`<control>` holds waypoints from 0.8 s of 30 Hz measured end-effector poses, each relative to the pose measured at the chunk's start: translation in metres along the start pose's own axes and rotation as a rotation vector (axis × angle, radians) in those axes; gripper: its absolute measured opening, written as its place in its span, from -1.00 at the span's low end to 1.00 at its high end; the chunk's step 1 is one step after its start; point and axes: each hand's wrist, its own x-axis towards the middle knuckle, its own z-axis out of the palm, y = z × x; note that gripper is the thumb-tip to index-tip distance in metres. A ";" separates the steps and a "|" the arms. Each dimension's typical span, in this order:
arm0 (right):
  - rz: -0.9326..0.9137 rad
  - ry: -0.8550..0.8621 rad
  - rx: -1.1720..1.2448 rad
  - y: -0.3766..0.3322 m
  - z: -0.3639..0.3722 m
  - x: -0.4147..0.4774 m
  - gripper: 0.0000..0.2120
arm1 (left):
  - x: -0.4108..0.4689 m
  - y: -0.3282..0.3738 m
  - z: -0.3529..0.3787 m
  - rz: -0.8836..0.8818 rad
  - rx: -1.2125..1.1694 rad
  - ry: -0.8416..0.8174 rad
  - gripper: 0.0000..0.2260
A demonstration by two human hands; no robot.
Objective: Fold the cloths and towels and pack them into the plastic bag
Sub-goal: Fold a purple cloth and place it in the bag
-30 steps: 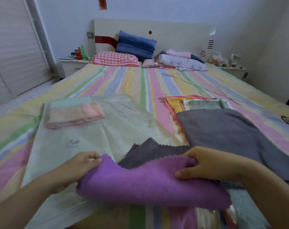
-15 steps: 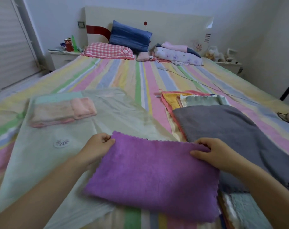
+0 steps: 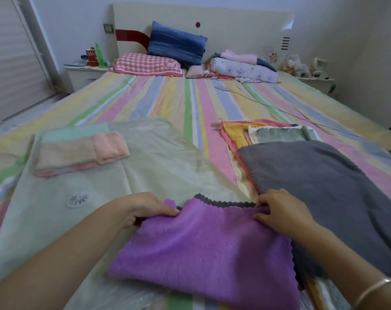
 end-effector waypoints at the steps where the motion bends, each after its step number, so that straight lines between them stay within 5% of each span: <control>1: -0.007 0.015 -0.027 -0.001 0.000 0.000 -0.80 | 0.000 0.000 0.002 0.014 -0.015 0.024 -0.57; 7: -0.061 0.109 -0.020 -0.004 -0.011 -0.001 -0.82 | -0.022 -0.017 -0.017 0.235 -0.146 0.304 -0.80; 13: -0.157 0.030 0.452 -0.041 -0.030 0.023 -0.82 | -0.047 -0.051 -0.078 0.361 -0.223 0.541 -0.83; 20: -0.082 -0.087 0.441 -0.095 0.010 0.086 -0.84 | 0.002 -0.107 -0.105 0.256 -0.167 0.653 -0.87; 24: 0.028 -0.138 0.464 -0.091 0.028 0.093 -0.69 | 0.020 -0.129 -0.109 0.235 -0.137 0.648 -0.75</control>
